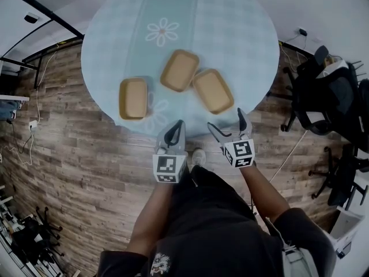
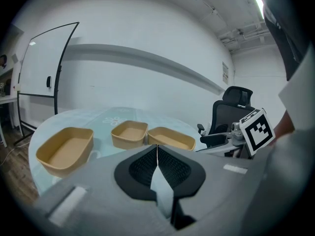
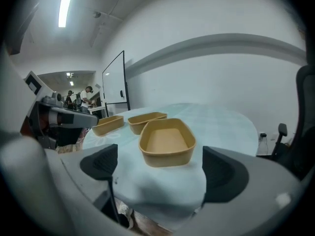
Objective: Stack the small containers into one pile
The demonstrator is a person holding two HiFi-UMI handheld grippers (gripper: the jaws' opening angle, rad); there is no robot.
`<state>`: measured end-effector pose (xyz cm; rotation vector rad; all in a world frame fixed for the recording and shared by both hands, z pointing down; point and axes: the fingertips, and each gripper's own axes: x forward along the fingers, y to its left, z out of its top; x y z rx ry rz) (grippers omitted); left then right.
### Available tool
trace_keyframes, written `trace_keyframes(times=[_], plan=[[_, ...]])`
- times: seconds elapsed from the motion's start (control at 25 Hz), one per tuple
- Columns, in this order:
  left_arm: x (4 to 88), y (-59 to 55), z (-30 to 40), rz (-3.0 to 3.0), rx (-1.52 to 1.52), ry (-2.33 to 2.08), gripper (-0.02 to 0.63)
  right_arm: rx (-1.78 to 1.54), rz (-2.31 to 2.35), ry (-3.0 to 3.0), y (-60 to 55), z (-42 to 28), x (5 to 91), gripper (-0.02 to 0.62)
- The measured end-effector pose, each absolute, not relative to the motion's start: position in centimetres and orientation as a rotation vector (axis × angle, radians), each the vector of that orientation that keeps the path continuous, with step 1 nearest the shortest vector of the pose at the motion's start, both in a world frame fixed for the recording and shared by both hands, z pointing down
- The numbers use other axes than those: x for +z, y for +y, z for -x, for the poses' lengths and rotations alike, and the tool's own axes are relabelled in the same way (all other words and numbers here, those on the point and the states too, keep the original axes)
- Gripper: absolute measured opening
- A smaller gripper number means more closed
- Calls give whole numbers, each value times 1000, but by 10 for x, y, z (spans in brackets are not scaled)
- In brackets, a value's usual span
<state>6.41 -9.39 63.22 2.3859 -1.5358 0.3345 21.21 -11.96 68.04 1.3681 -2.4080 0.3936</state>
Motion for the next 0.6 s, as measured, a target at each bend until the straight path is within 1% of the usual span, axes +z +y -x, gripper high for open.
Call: trace_keyframes(times=[0.2, 0.6], plan=[[634, -95, -63, -2384, 338, -1528, 6, 400, -1309, -2362, -136, -210, 697, 549], [636, -97, -59, -2379, 340, -1524, 6, 405, -1239, -2287, -155, -202, 716, 560]])
